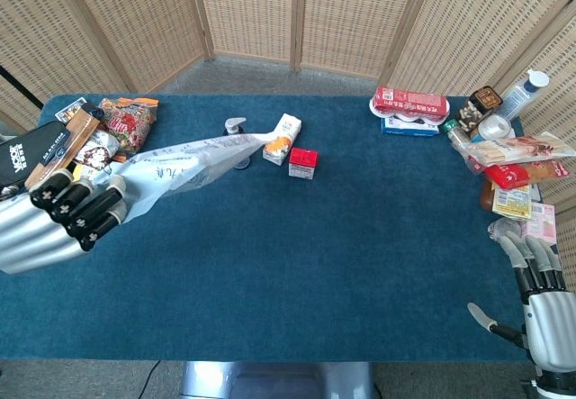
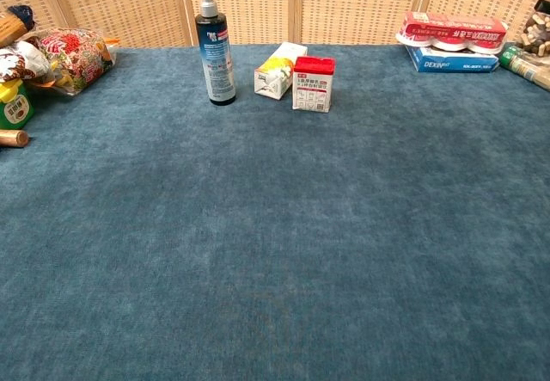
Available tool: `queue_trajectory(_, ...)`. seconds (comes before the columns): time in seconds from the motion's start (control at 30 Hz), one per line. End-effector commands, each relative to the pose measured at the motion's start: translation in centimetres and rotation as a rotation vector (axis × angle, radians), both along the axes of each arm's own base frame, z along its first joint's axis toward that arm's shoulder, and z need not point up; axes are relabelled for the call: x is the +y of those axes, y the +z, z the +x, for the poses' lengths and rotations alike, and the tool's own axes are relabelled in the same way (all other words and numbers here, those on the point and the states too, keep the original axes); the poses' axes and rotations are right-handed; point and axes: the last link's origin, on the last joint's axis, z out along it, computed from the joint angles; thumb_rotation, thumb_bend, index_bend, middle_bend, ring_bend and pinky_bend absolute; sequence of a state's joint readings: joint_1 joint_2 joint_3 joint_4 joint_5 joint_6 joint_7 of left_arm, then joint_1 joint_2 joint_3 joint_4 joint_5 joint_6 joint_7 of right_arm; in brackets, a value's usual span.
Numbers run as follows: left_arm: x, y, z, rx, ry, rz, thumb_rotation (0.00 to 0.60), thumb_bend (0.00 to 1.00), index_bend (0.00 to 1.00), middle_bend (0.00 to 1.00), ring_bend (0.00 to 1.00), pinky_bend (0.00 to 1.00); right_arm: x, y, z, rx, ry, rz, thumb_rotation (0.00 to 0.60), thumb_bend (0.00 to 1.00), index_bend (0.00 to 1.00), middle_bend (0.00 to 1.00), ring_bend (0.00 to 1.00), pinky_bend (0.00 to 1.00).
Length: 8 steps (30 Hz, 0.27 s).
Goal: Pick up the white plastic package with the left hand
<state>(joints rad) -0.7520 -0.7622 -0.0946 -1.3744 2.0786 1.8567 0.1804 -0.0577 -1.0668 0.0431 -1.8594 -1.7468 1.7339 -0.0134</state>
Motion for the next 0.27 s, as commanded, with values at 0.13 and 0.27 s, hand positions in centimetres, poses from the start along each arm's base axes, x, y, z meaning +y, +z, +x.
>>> queue_trajectory(0.13,-0.05,0.41,0.41,-0.009,-0.008,0.01,0.6,0.07,1.0,0.95,0.84,0.92,-0.01,0.0,0.0,0.001,0.0,-0.002,0.6,0.0,0.0,0.0,0.0,0.0)
queue_trajectory(0.27,-0.12,0.25,0.69,-0.006,-0.015,0.01,0.6,0.07,1.0,0.95,0.84,0.92,-0.01,0.01,-0.01,0.0,0.0,-0.001,0.6,0.0,0.0,0.0,0.0,0.0)
